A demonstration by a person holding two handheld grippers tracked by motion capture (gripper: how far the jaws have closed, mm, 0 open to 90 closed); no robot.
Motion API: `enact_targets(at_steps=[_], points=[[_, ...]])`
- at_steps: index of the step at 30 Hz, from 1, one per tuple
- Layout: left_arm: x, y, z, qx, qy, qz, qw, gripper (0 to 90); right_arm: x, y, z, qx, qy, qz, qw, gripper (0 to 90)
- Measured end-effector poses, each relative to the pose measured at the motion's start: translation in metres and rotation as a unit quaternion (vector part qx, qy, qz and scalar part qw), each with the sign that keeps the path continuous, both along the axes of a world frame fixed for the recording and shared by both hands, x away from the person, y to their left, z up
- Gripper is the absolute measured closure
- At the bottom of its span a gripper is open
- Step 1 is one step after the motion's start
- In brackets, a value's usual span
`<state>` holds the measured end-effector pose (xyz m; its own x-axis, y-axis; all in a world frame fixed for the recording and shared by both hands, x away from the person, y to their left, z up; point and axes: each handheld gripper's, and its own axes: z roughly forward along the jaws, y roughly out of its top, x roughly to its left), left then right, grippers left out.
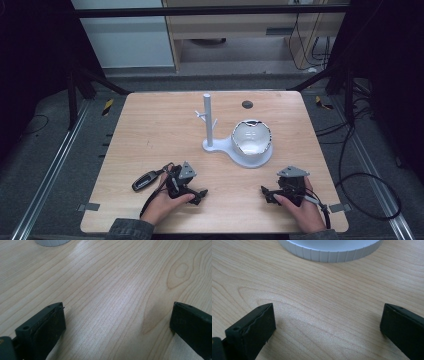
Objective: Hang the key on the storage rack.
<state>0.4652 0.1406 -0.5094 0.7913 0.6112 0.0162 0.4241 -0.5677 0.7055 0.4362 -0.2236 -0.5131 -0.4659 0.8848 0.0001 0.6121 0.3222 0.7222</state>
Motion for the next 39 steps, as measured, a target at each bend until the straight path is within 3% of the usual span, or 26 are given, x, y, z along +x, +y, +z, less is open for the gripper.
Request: enact_targets(at_steps=[10,14,19,21,22,26,28,31,36,39], points=[[0.001,0.004,0.002,0.005,-0.006,-0.01,0.9999,1.4,0.002,0.0,0.0,-0.002,-0.002,0.006,1.0,0.4],[-0.002,0.015,0.016,-0.013,-0.031,0.008,0.9994,4.7,0.001,0.001,0.0,-0.002,-0.002,0.004,1.0,0.5],[-0.005,0.038,0.035,-0.014,-0.072,0.033,0.9968,5.1,0.002,0.0,0.0,-0.002,-0.002,0.005,1.0,0.4],[-0.004,0.043,0.036,-0.016,-0.07,0.038,0.9967,5.2,0.003,0.0,0.0,-0.003,-0.002,0.008,1.0,0.4],[-0.002,0.052,0.038,-0.021,-0.06,0.045,0.997,5.1,0.003,0.0,0.0,-0.003,-0.002,0.008,1.0,0.4],[0.002,0.059,0.048,-0.004,-0.054,0.056,0.9969,5.3,0.004,0.0,0.0,-0.002,-0.001,0.008,1.0,0.4],[0.006,0.058,0.056,0.002,-0.042,0.05,0.9979,5.4,0.004,0.0,0.0,-0.001,-0.001,0.008,1.0,0.4],[0.012,0.053,0.066,0.042,-0.02,0.03,0.9985,5.3,0.004,0.001,0.0,-0.001,-0.001,0.007,1.0,0.4],[0.02,0.043,0.078,0.09,-0.006,0.02,0.9957,5.3,0.004,0.0,0.0,-0.001,-0.002,0.007,1.0,0.4],[0.023,0.039,0.085,0.112,0.024,0.012,0.9933,5.3,0.004,0.0,0.0,-0.002,-0.003,0.007,1.0,0.4]])
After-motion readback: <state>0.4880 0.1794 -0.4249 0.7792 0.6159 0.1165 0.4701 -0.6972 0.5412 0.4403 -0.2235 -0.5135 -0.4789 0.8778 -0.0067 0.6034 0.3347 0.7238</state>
